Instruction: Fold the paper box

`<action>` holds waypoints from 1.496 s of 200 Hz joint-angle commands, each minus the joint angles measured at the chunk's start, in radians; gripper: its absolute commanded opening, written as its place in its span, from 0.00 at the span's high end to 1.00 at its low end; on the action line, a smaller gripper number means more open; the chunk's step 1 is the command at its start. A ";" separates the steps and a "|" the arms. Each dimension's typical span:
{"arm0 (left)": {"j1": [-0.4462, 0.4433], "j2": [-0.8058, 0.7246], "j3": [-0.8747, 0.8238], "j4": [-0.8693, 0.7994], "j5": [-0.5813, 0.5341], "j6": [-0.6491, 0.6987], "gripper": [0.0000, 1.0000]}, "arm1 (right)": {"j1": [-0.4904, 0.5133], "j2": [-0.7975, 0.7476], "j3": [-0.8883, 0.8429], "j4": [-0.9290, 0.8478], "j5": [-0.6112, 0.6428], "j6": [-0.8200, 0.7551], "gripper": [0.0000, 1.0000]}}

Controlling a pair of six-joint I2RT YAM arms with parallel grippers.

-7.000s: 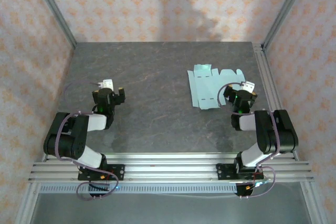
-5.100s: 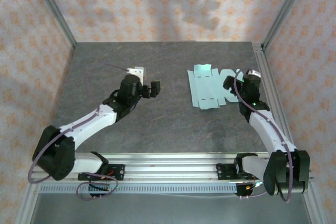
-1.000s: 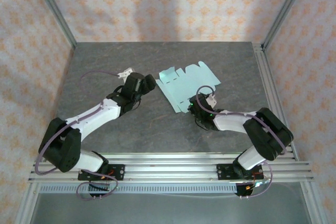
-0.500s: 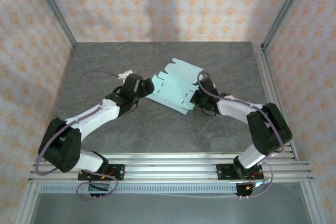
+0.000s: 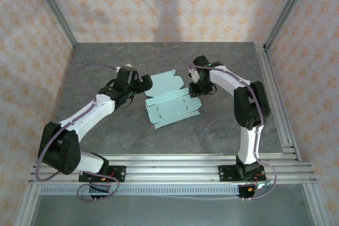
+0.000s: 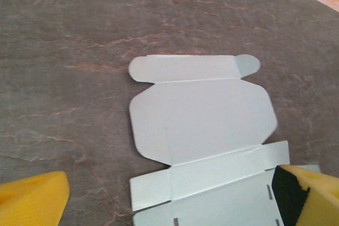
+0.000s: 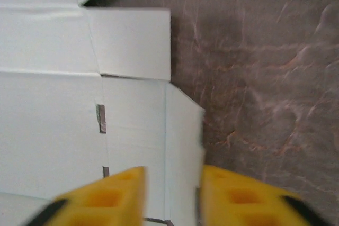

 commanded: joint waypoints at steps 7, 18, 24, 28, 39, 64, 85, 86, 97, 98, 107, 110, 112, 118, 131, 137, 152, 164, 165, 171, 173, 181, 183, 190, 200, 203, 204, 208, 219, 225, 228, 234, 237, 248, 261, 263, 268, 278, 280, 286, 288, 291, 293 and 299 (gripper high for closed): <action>0.003 0.033 0.035 -0.049 0.077 0.033 0.00 | -0.003 -0.092 0.011 -0.056 0.048 -0.004 0.30; 0.003 0.044 0.037 -0.041 0.090 0.028 0.00 | -0.002 -0.172 -0.069 0.032 0.072 0.077 0.24; 0.003 0.052 0.039 -0.035 0.098 0.028 0.00 | -0.003 -0.224 -0.126 0.092 0.095 0.143 0.23; 0.003 0.056 0.039 -0.030 0.102 0.028 0.00 | -0.002 -0.260 -0.168 0.135 0.103 0.185 0.22; 0.002 0.070 0.042 -0.019 0.113 0.032 0.00 | -0.002 -0.366 -0.286 0.238 0.105 0.287 0.15; 0.001 0.110 0.065 -0.011 0.131 0.054 0.00 | 0.013 -0.555 -0.493 0.375 0.141 0.524 0.11; 0.001 0.146 0.093 -0.014 0.160 0.095 0.00 | 0.040 -0.673 -0.624 0.427 0.168 0.703 0.08; 0.002 0.147 0.094 -0.013 0.163 0.097 0.00 | 0.040 -0.681 -0.630 0.432 0.168 0.713 0.08; 0.003 0.153 0.089 0.003 0.185 0.110 0.00 | 0.058 -0.743 -0.704 0.490 0.163 0.824 0.08; 0.003 0.153 0.089 0.004 0.186 0.111 0.00 | 0.061 -0.750 -0.711 0.497 0.165 0.832 0.08; 0.002 0.152 0.080 0.015 0.201 0.121 0.00 | 0.088 -0.794 -0.772 0.548 0.185 0.939 0.08; 0.003 0.151 0.076 0.019 0.205 0.127 0.00 | 0.099 -0.813 -0.793 0.562 0.196 0.974 0.08; 0.003 0.151 0.073 0.023 0.207 0.130 0.00 | 0.105 -0.832 -0.805 0.570 0.206 1.004 0.09; 0.003 0.148 0.066 0.028 0.210 0.136 0.00 | 0.126 -0.864 -0.849 0.605 0.228 1.075 0.10; 0.003 0.140 0.053 0.034 0.204 0.146 0.00 | 0.169 -0.913 -0.930 0.669 0.274 1.226 0.13; 0.003 0.135 0.047 0.032 0.197 0.146 0.00 | 0.187 -0.925 -0.957 0.683 0.297 1.280 0.14; 0.003 0.128 0.036 0.035 0.193 0.150 0.00 | 0.229 -0.936 -0.997 0.701 0.342 1.386 0.17; 0.003 0.128 0.033 0.034 0.196 0.151 0.00 | 0.261 -0.926 -1.022 0.735 0.365 1.442 0.22; 0.003 0.128 0.034 0.033 0.196 0.151 0.00 | 0.264 -0.925 -1.022 0.738 0.367 1.447 0.23; 0.003 0.128 0.035 0.032 0.200 0.153 0.00 | 0.277 -0.912 -1.033 0.767 0.371 1.465 0.25; 0.003 0.128 0.035 0.032 0.201 0.154 0.00 | 0.280 -0.908 -1.036 0.775 0.371 1.471 0.25; 0.003 0.126 0.035 0.031 0.205 0.157 0.00 | 0.288 -0.881 -1.042 0.805 0.361 1.483 0.27; 0.004 0.126 0.035 0.030 0.206 0.157 0.00 | 0.289 -0.873 -1.041 0.811 0.360 1.486 0.27; 0.004 0.122 0.034 0.030 0.205 0.159 0.00 | 0.295 -0.845 -1.042 0.836 0.350 1.496 0.29; 0.003 0.116 0.030 0.030 0.199 0.160 0.00 | 0.310 -0.808 -1.045 0.874 0.341 1.511 0.30; 0.003 0.114 0.031 0.029 0.197 0.160 0.00 | 0.315 -0.789 -1.045 0.887 0.340 1.516 0.31; 0.003 0.114 0.030 0.029 0.196 0.160 0.00 | 0.317 -0.781 -1.045 0.891 0.340 1.518 0.32; 0.003 0.112 0.029 0.029 0.194 0.161 0.00 | 0.325 -0.763 -1.046 0.906 0.339 1.527 0.33; 0.004 0.106 0.025 0.026 0.191 0.163 0.00 | 0.342 -0.709 -1.045 0.957 0.330 1.549 0.35; 0.003 0.103 0.023 0.024 0.189 0.165 0.00 | 0.347 -0.680 -1.044 0.984 0.319 1.560 0.36; 0.003 0.101 0.022 0.022 0.189 0.165 0.00 | 0.349 -0.663 -1.043 0.995 0.313 1.566 0.37; 0.003 0.094 0.018 0.023 0.188 0.162 0.00 | 0.353 -0.632 -1.041 1.023 0.305 1.577 0.40; 0.003 0.091 0.014 0.023 0.187 0.163 0.00 | 0.355 -0.619 -1.040 1.035 0.300 1.580 0.41; 0.004 0.078 0.003 0.021 0.182 0.162 0.00 | 0.358 -0.577 -1.036 1.073 0.289 1.590 0.47; 0.003 0.062 -0.009 0.017 0.172 0.165 0.00 | 0.358 -0.538 -1.024 1.085 0.288 1.581 0.55; 0.003 0.060 -0.011 0.015 0.170 0.165 0.00 | 0.358 -0.533 -1.023 1.083 0.289 1.581 0.57; 0.003 0.054 -0.015 0.013 0.167 0.166 0.00 | 0.358 -0.521 -1.022 1.087 0.292 1.579 0.63; 0.003 0.043 -0.025 0.010 0.164 0.168 0.00 | 0.359 -0.498 -1.022 1.099 0.293 1.576 0.71; 0.003 0.041 -0.025 0.009 0.162 0.167 0.00 | 0.359 -0.495 -1.021 1.100 0.293 1.576 0.73; 0.003 0.036 -0.029 0.007 0.161 0.169 0.00 | 0.359 -0.482 -1.019 1.100 0.290 1.575 0.78; 0.003 0.034 -0.032 0.007 0.158 0.168 0.00 | 0.358 -0.478 -1.018 1.100 0.288 1.576 0.80; 0.004 0.030 -0.034 0.007 0.159 0.168 0.00 | 0.358 -0.473 -1.017 1.101 0.288 1.576 0.82; 0.003 0.028 -0.035 0.006 0.158 0.169 0.00 | 0.358 -0.471 -1.018 1.100 0.286 1.575 0.83; 0.003 0.021 -0.040 0.006 0.156 0.169 0.00 | 0.358 -0.464 -1.016 1.099 0.285 1.571 0.87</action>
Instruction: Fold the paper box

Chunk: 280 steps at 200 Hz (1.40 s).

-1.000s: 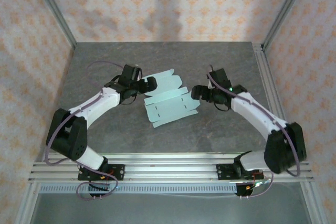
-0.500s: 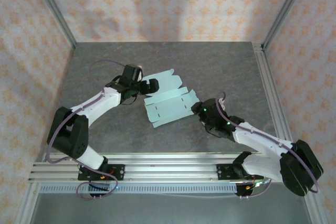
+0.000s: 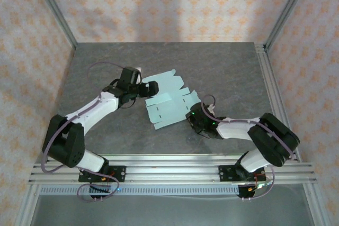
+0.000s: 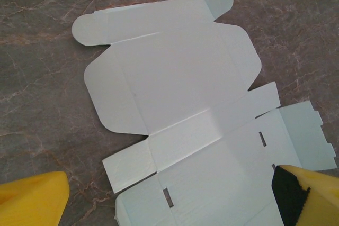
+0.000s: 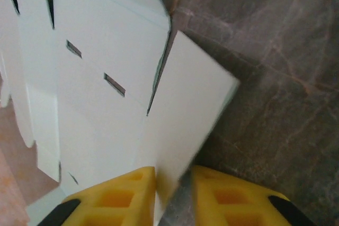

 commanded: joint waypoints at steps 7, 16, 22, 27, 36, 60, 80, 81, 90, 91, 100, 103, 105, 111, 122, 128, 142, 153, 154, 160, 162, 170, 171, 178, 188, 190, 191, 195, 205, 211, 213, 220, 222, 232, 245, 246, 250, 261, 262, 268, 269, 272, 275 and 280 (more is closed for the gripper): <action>0.003 -0.050 -0.031 -0.011 -0.030 0.019 0.00 | -0.001 0.040 0.019 0.040 0.001 -0.005 0.90; 0.003 -0.057 -0.035 -0.011 -0.033 0.021 0.00 | -0.014 0.043 0.019 0.029 -0.007 -0.022 0.95; 0.003 -0.062 -0.038 -0.012 -0.035 0.023 0.00 | -0.024 0.043 0.019 0.019 -0.013 -0.038 0.97; 0.004 -0.064 -0.039 -0.015 -0.038 0.024 0.00 | -0.035 0.041 0.023 0.006 -0.020 -0.057 0.99; 0.003 -0.069 -0.041 -0.020 -0.041 0.028 0.00 | -0.055 0.034 0.037 -0.029 -0.039 -0.110 1.00; 0.003 -0.080 -0.042 -0.040 -0.045 0.043 0.00 | -0.129 0.021 0.111 -0.183 -0.146 -0.315 1.00; 0.003 -0.086 -0.040 -0.052 -0.049 0.055 0.00 | -0.193 0.020 0.188 -0.349 -0.218 -0.503 1.00; 0.003 -0.087 -0.040 -0.052 -0.049 0.055 0.00 | -0.195 0.020 0.192 -0.356 -0.222 -0.513 1.00; 0.003 -0.087 -0.038 -0.056 -0.048 0.061 0.00 | -0.228 0.029 0.229 -0.433 -0.256 -0.603 1.00; 0.003 -0.087 -0.037 -0.056 -0.048 0.062 0.00 | -0.233 0.030 0.235 -0.442 -0.259 -0.617 1.00; 0.003 -0.085 -0.033 -0.059 -0.045 0.065 0.00 | -0.265 0.050 0.290 -0.535 -0.292 -0.725 1.00; 0.003 -0.085 -0.033 -0.061 -0.044 0.066 0.00 | -0.275 0.058 0.311 -0.572 -0.301 -0.757 1.00; 0.003 -0.084 -0.032 -0.061 -0.044 0.067 0.00 | -0.281 0.065 0.324 -0.594 -0.307 -0.785 1.00; 0.004 -0.081 -0.029 -0.065 -0.041 0.069 0.00 | -0.300 0.084 0.371 -0.671 -0.319 -0.857 1.00; 0.003 -0.071 -0.021 -0.072 -0.036 0.075 0.00 | -0.328 0.128 0.448 -0.789 -0.333 -0.983 1.00; 0.003 -0.068 -0.017 -0.076 -0.033 0.079 0.00 | -0.347 0.151 0.484 -0.840 -0.342 -1.034 1.00; 0.003 -0.060 -0.012 -0.081 -0.028 0.087 0.00 | -0.374 0.209 0.563 -0.926 -0.343 -1.131 1.00; 0.003 -0.056 -0.012 -0.078 -0.025 0.089 0.00 | -0.387 0.249 0.622 -0.973 -0.303 -1.184 0.99; 0.003 -0.056 -0.012 -0.078 -0.025 0.089 0.00 | -0.388 0.251 0.627 -0.977 -0.298 -1.186 0.98; 0.003 -0.054 -0.010 -0.078 -0.025 0.087 0.00 | -0.394 0.262 0.649 -0.986 -0.279 -1.195 0.94; 0.003 -0.054 -0.009 -0.079 -0.025 0.087 0.00 | -0.396 0.263 0.656 -0.987 -0.277 -1.197 0.91; 0.003 -0.052 -0.005 -0.077 -0.021 0.083 0.00 | -0.404 0.265 0.671 -0.988 -0.279 -1.196 0.83; 0.004 -0.051 -0.006 -0.078 -0.019 0.084 0.00 | -0.404 0.264 0.671 -0.986 -0.279 -1.195 0.81; 0.004 -0.050 -0.004 -0.076 -0.017 0.080 0.00 | -0.405 0.250 0.666 -0.966 -0.279 -1.182 0.71; 0.003 -0.053 -0.006 -0.070 -0.009 0.073 0.00 | -0.405 0.208 0.631 -0.916 -0.270 -1.144 0.53; 0.003 -0.053 -0.006 -0.069 -0.007 0.071 0.00 | -0.405 0.198 0.620 -0.904 -0.267 -1.133 0.50; 0.003 -0.053 -0.007 -0.069 -0.006 0.070 0.00 | -0.406 0.191 0.615 -0.898 -0.266 -1.130 0.48; 0.003 -0.053 -0.007 -0.066 -0.003 0.069 0.00 | -0.406 0.166 0.591 -0.872 -0.259 -1.109 0.43; 0.003 -0.052 -0.007 -0.065 0.001 0.065 0.00 | -0.405 0.095 0.525 -0.800 -0.237 -1.043 0.35; 0.003 -0.050 -0.007 -0.062 0.002 0.065 0.00 | -0.406 0.054 0.477 -0.757 -0.221 -1.001 0.32; 0.003 -0.049 -0.007 -0.062 0.002 0.066 0.00 | -0.405 0.038 0.463 -0.739 -0.216 -0.983 0.31; 0.003 -0.049 -0.007 -0.058 0.003 0.066 0.00 | -0.405 -0.009 0.406 -0.681 -0.206 -0.915 0.31; 0.003 -0.048 -0.007 -0.058 0.005 0.065 0.00 | -0.405 -0.022 0.390 -0.665 -0.204 -0.896 0.31; 0.003 -0.042 -0.003 -0.053 0.009 0.064 0.00 | -0.406 -0.075 0.317 -0.579 -0.215 -0.800 0.31; 0.003 -0.033 0.003 -0.045 0.015 0.064 0.00 | -0.403 -0.123 0.240 -0.483 -0.234 -0.687 0.31; 0.003 -0.032 0.004 -0.045 0.016 0.063 0.00 | -0.404 -0.125 0.235 -0.477 -0.235 -0.679 0.31; 0.003 -0.029 0.006 -0.044 0.017 0.064 0.00 | -0.401 -0.136 0.210 -0.445 -0.239 -0.645 0.32; 0.003 -0.017 0.013 -0.039 0.024 0.065 0.00 | -0.399 -0.156 0.147 -0.338 -0.271 -0.566 0.33; 0.003 -0.015 0.014 -0.040 0.025 0.066 0.00 | -0.399 -0.157 0.141 -0.330 -0.274 -0.560 0.33; 0.003 -0.010 0.020 -0.039 0.025 0.068 0.00 | -0.400 -0.161 0.115 -0.282 -0.292 -0.526 0.35; 0.003 -0.009 0.021 -0.040 0.026 0.068 0.00 | -0.400 -0.160 0.112 -0.274 -0.296 -0.521 0.35; 0.003 -0.007 0.023 -0.042 0.028 0.068 0.00 | -0.400 -0.160 0.102 -0.257 -0.302 -0.509 0.37; 0.003 -0.004 0.026 -0.041 0.028 0.069 0.00 | -0.399 -0.159 0.094 -0.245 -0.309 -0.500 0.38; 0.003 0.001 0.030 -0.040 0.031 0.071 0.00 | -0.397 -0.155 0.084 -0.228 -0.318 -0.483 0.39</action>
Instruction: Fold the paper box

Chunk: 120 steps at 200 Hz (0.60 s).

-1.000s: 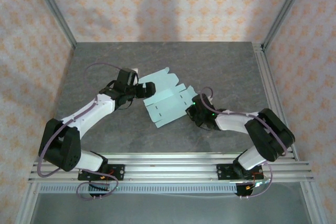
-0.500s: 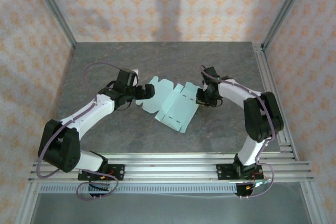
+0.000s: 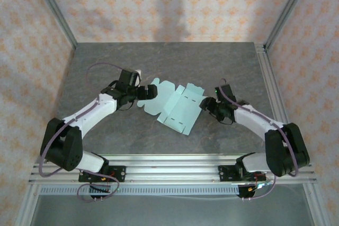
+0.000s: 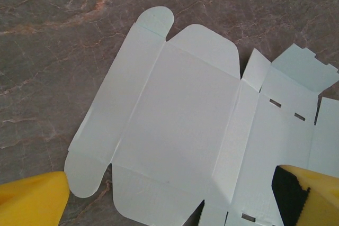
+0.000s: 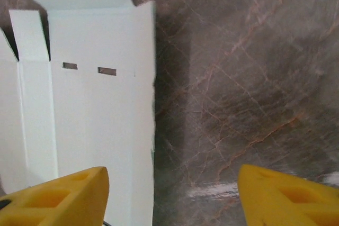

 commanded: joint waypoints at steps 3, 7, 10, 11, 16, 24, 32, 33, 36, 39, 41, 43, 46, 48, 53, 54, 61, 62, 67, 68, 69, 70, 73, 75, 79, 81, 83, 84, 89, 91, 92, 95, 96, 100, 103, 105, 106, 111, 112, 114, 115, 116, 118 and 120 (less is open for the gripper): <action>0.003 0.026 0.043 0.011 0.026 0.010 0.00 | 0.009 -0.002 -0.073 0.235 -0.046 0.213 0.39; 0.003 0.030 0.044 0.012 0.029 0.011 0.00 | 0.011 0.003 -0.080 0.249 -0.052 0.223 0.40; 0.003 0.032 0.046 0.012 0.030 0.010 0.00 | 0.014 0.007 -0.085 0.260 -0.056 0.229 0.41; 0.003 0.034 0.046 0.012 0.030 0.010 0.00 | 0.014 0.008 -0.087 0.264 -0.057 0.231 0.41; 0.003 0.037 0.049 0.012 0.032 0.010 0.00 | 0.019 0.016 -0.094 0.281 -0.061 0.241 0.42; 0.003 0.042 0.051 0.013 0.035 0.011 0.00 | 0.022 0.031 -0.105 0.309 -0.070 0.251 0.44; 0.003 0.045 0.051 0.017 0.035 0.010 0.00 | 0.024 0.051 -0.113 0.342 -0.090 0.256 0.48; 0.003 0.046 0.051 0.016 0.035 0.010 0.00 | 0.024 0.054 -0.114 0.346 -0.093 0.256 0.49; 0.003 0.047 0.051 0.017 0.034 0.010 0.00 | 0.025 0.062 -0.116 0.358 -0.105 0.258 0.49; 0.003 0.048 0.051 0.017 0.035 0.009 0.00 | 0.025 0.071 -0.117 0.371 -0.115 0.262 0.49; 0.003 0.050 0.051 0.017 0.034 0.010 0.00 | 0.025 0.079 -0.118 0.376 -0.120 0.264 0.50; 0.003 0.050 0.051 0.017 0.033 0.010 0.00 | 0.025 0.083 -0.118 0.384 -0.127 0.264 0.50; 0.003 0.051 0.051 0.018 0.033 0.009 0.00 | 0.027 0.094 -0.118 0.394 -0.135 0.267 0.51; 0.003 0.051 0.050 0.019 0.034 0.009 0.00 | 0.028 0.099 -0.118 0.400 -0.139 0.268 0.52; 0.003 0.053 0.048 0.021 0.034 0.007 0.00 | 0.031 0.113 -0.118 0.415 -0.149 0.270 0.54; 0.003 0.053 0.048 0.022 0.034 0.006 0.00 | 0.031 0.116 -0.118 0.417 -0.151 0.270 0.55; 0.003 0.053 0.044 0.026 0.034 0.003 0.00 | 0.037 0.133 -0.114 0.426 -0.158 0.269 0.58; 0.003 0.053 0.044 0.026 0.034 0.003 0.00 | 0.037 0.135 -0.114 0.427 -0.158 0.269 0.59; 0.003 0.053 0.042 0.027 0.033 0.001 0.00 | 0.041 0.146 -0.110 0.427 -0.161 0.267 0.62; 0.003 0.053 0.041 0.029 0.034 0.001 0.00 | 0.041 0.147 -0.109 0.427 -0.161 0.267 0.63; 0.003 0.053 0.040 0.029 0.033 0.001 0.00 | 0.041 0.148 -0.108 0.427 -0.161 0.265 0.64; 0.003 0.053 0.040 0.029 0.032 0.000 0.00 | 0.042 0.150 -0.107 0.427 -0.163 0.265 0.65; 0.003 0.052 0.039 0.030 0.032 -0.001 0.00 | 0.042 0.155 -0.105 0.427 -0.165 0.262 0.67; 0.003 0.052 0.038 0.030 0.032 -0.001 0.00 | 0.043 0.157 -0.103 0.425 -0.164 0.259 0.69; 0.003 0.052 0.035 0.031 0.031 -0.002 0.00 | 0.042 0.162 -0.099 0.422 -0.166 0.254 0.72; 0.003 0.052 0.033 0.033 0.031 -0.004 0.00 | 0.042 0.163 -0.097 0.420 -0.165 0.252 0.74; 0.003 0.052 0.033 0.035 0.031 -0.005 0.00 | 0.042 0.164 -0.095 0.417 -0.165 0.246 0.76; 0.003 0.051 0.031 0.035 0.030 -0.005 0.00 | 0.042 0.166 -0.094 0.415 -0.165 0.244 0.77; 0.003 0.050 0.028 0.037 0.029 -0.006 0.00 | 0.042 0.169 -0.085 0.396 -0.161 0.229 0.82; 0.003 0.050 0.026 0.036 0.028 -0.006 0.00 | 0.042 0.169 -0.079 0.386 -0.159 0.219 0.84; 0.003 0.050 0.026 0.037 0.028 -0.007 0.00 | 0.041 0.170 -0.077 0.381 -0.159 0.216 0.85; 0.003 0.049 0.025 0.037 0.028 -0.008 0.00 | 0.040 0.171 -0.067 0.362 -0.155 0.200 0.88; 0.003 0.049 0.024 0.037 0.028 -0.008 0.00 | 0.040 0.171 -0.065 0.356 -0.154 0.195 0.89; 0.003 0.047 0.022 0.037 0.026 -0.009 0.00 | 0.039 0.175 -0.051 0.326 -0.150 0.173 0.91; 0.003 0.047 0.022 0.036 0.026 -0.009 0.00 | 0.036 0.177 -0.041 0.303 -0.148 0.152 0.93; 0.003 0.046 0.020 0.037 0.027 -0.008 0.00 | 0.033 0.178 -0.034 0.287 -0.148 0.141 0.95; 0.003 0.046 0.020 0.037 0.026 -0.008 0.00 | 0.033 0.179 -0.029 0.279 -0.148 0.134 0.95; 0.003 0.043 0.018 0.037 0.025 -0.007 0.00 | 0.027 0.185 -0.008 0.236 -0.151 0.092 0.99; 0.003 0.043 0.018 0.037 0.025 -0.007 0.00 | 0.025 0.186 -0.004 0.229 -0.152 0.081 1.00; 0.003 0.041 0.016 0.037 0.025 -0.007 0.00 | 0.023 0.189 0.004 0.209 -0.153 0.064 1.00; 0.003 0.040 0.016 0.037 0.025 -0.007 0.00 | 0.022 0.191 0.009 0.202 -0.154 0.056 1.00; 0.003 0.040 0.015 0.036 0.024 -0.007 0.00 | 0.020 0.192 0.013 0.194 -0.155 0.045 1.00; 0.003 0.039 0.014 0.036 0.024 -0.008 0.00 | 0.018 0.195 0.023 0.176 -0.158 0.026 1.00; 0.003 0.037 0.014 0.036 0.025 -0.006 0.00 | 0.014 0.199 0.031 0.161 -0.161 0.005 1.00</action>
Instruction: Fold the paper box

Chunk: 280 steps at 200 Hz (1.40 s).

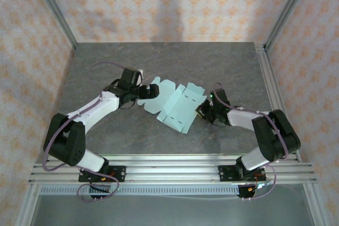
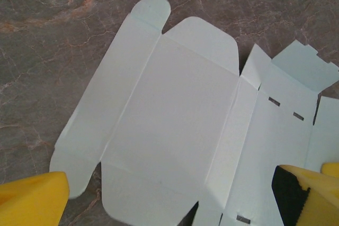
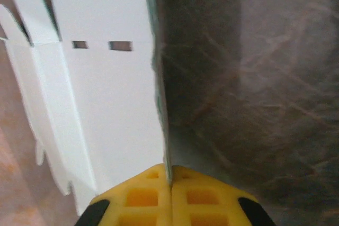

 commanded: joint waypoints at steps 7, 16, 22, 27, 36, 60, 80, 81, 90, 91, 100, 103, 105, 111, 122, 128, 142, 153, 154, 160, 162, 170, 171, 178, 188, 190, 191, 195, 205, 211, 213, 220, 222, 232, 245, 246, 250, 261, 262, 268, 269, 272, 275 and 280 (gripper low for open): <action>0.003 -0.014 -0.008 0.022 -0.002 0.000 0.00 | -0.032 0.046 0.126 -0.227 -0.015 -0.245 1.00; 0.003 -0.019 -0.008 0.016 -0.005 0.002 0.00 | -0.047 0.082 0.195 -0.350 -0.035 -0.372 1.00; 0.003 -0.021 -0.007 0.014 -0.007 0.005 0.00 | -0.049 0.109 0.246 -0.426 -0.049 -0.457 1.00; 0.003 -0.022 -0.007 0.011 -0.010 0.006 0.00 | -0.048 0.136 0.290 -0.499 -0.063 -0.536 1.00; 0.003 -0.022 -0.006 0.007 -0.009 0.008 0.00 | -0.048 0.185 0.363 -0.627 -0.102 -0.661 1.00; 0.003 -0.022 -0.005 0.004 -0.008 0.007 0.00 | -0.048 0.256 0.493 -0.809 -0.086 -0.831 1.00; 0.004 -0.023 -0.008 0.006 0.000 0.001 0.00 | -0.048 0.301 0.591 -0.905 -0.029 -0.905 1.00; 0.003 -0.024 -0.008 0.006 0.000 0.001 0.00 | -0.049 0.304 0.598 -0.910 -0.027 -0.909 1.00; 0.002 -0.024 -0.009 0.005 0.008 0.002 0.00 | -0.048 0.332 0.645 -0.968 -0.012 -0.957 1.00; 0.003 -0.024 -0.009 0.004 0.008 0.003 0.00 | -0.048 0.335 0.650 -0.975 -0.010 -0.960 1.00; 0.003 -0.026 -0.007 -0.001 0.016 0.009 0.00 | -0.048 0.353 0.684 -1.017 0.020 -0.992 1.00; 0.003 -0.026 -0.006 -0.004 0.023 0.012 0.00 | -0.048 0.357 0.693 -1.024 0.038 -0.997 0.99; 0.003 -0.026 -0.006 -0.006 0.028 0.017 0.00 | -0.048 0.357 0.698 -1.026 0.049 -0.998 0.98; 0.003 -0.024 -0.003 -0.013 0.041 0.026 0.00 | -0.049 0.358 0.710 -1.032 0.075 -0.999 0.96; 0.001 -0.021 0.001 -0.025 0.064 0.040 0.00 | -0.052 0.350 0.727 -1.028 0.076 -0.996 0.77; 0.000 -0.020 0.003 -0.028 0.076 0.046 0.00 | -0.051 0.336 0.729 -1.015 0.070 -0.990 0.64; -0.009 -0.009 0.006 -0.035 0.113 0.054 0.00 | -0.052 0.283 0.702 -0.956 0.060 -0.963 0.50; -0.025 0.002 0.012 -0.042 0.142 0.056 0.01 | -0.051 0.221 0.654 -0.891 0.064 -0.946 0.44; -0.027 0.004 0.012 -0.043 0.145 0.056 0.01 | -0.051 0.216 0.649 -0.883 0.065 -0.941 0.43; -0.039 0.015 0.021 -0.052 0.161 0.059 0.02 | -0.052 0.179 0.609 -0.838 0.065 -0.921 0.43; -0.044 0.018 0.024 -0.056 0.166 0.060 0.02 | -0.053 0.169 0.599 -0.824 0.062 -0.916 0.43; -0.069 0.042 0.040 -0.083 0.179 0.064 0.03 | -0.054 0.128 0.557 -0.778 0.061 -0.903 0.40; -0.073 0.045 0.043 -0.087 0.180 0.065 0.03 | -0.053 0.122 0.549 -0.772 0.061 -0.901 0.40; -0.101 0.064 0.059 -0.111 0.179 0.066 0.04 | -0.053 0.090 0.508 -0.723 0.076 -0.879 0.38; -0.141 0.089 0.076 -0.141 0.177 0.064 0.08 | -0.053 0.040 0.436 -0.640 0.101 -0.839 0.37; -0.148 0.094 0.079 -0.145 0.178 0.062 0.09 | -0.054 0.032 0.422 -0.620 0.101 -0.828 0.37; -0.152 0.096 0.080 -0.147 0.178 0.062 0.09 | -0.053 0.025 0.416 -0.611 0.103 -0.824 0.37; -0.165 0.107 0.082 -0.149 0.180 0.054 0.11 | -0.054 0.009 0.385 -0.571 0.104 -0.806 0.37; -0.190 0.131 0.078 -0.140 0.193 0.028 0.18 | -0.054 -0.033 0.310 -0.479 0.104 -0.763 0.36; -0.197 0.145 0.073 -0.129 0.202 0.005 0.21 | -0.054 -0.052 0.271 -0.421 0.108 -0.735 0.36; -0.199 0.150 0.071 -0.126 0.205 0.000 0.23 | -0.055 -0.058 0.259 -0.407 0.108 -0.727 0.36; -0.202 0.164 0.061 -0.109 0.212 -0.022 0.29 | -0.055 -0.072 0.225 -0.357 0.108 -0.703 0.36; -0.203 0.167 0.058 -0.105 0.213 -0.027 0.30 | -0.055 -0.075 0.215 -0.345 0.110 -0.697 0.36; -0.204 0.186 0.049 -0.092 0.210 -0.042 0.41 | -0.056 -0.085 0.181 -0.298 0.122 -0.669 0.39; -0.203 0.210 0.047 -0.088 0.199 -0.043 0.50 | -0.059 -0.091 0.141 -0.244 0.141 -0.640 0.40; -0.203 0.212 0.048 -0.087 0.198 -0.044 0.50 | -0.059 -0.091 0.139 -0.238 0.144 -0.637 0.40; -0.203 0.220 0.046 -0.084 0.197 -0.046 0.51 | -0.060 -0.094 0.127 -0.220 0.154 -0.621 0.41; -0.203 0.242 0.043 -0.076 0.196 -0.051 0.54 | -0.059 -0.104 0.094 -0.165 0.140 -0.604 0.41; -0.204 0.243 0.043 -0.075 0.196 -0.052 0.54 | -0.058 -0.105 0.091 -0.159 0.138 -0.605 0.41; -0.204 0.253 0.041 -0.072 0.194 -0.053 0.55 | -0.060 -0.111 0.072 -0.129 0.130 -0.601 0.41; -0.204 0.254 0.041 -0.072 0.194 -0.054 0.55 | -0.059 -0.113 0.069 -0.126 0.129 -0.600 0.41; -0.203 0.258 0.040 -0.071 0.192 -0.054 0.56 | -0.060 -0.116 0.061 -0.114 0.128 -0.597 0.41; -0.203 0.261 0.038 -0.071 0.188 -0.053 0.58 | -0.059 -0.119 0.055 -0.104 0.127 -0.593 0.41; -0.203 0.265 0.034 -0.073 0.181 -0.053 0.61 | -0.059 -0.121 0.047 -0.098 0.126 -0.590 0.41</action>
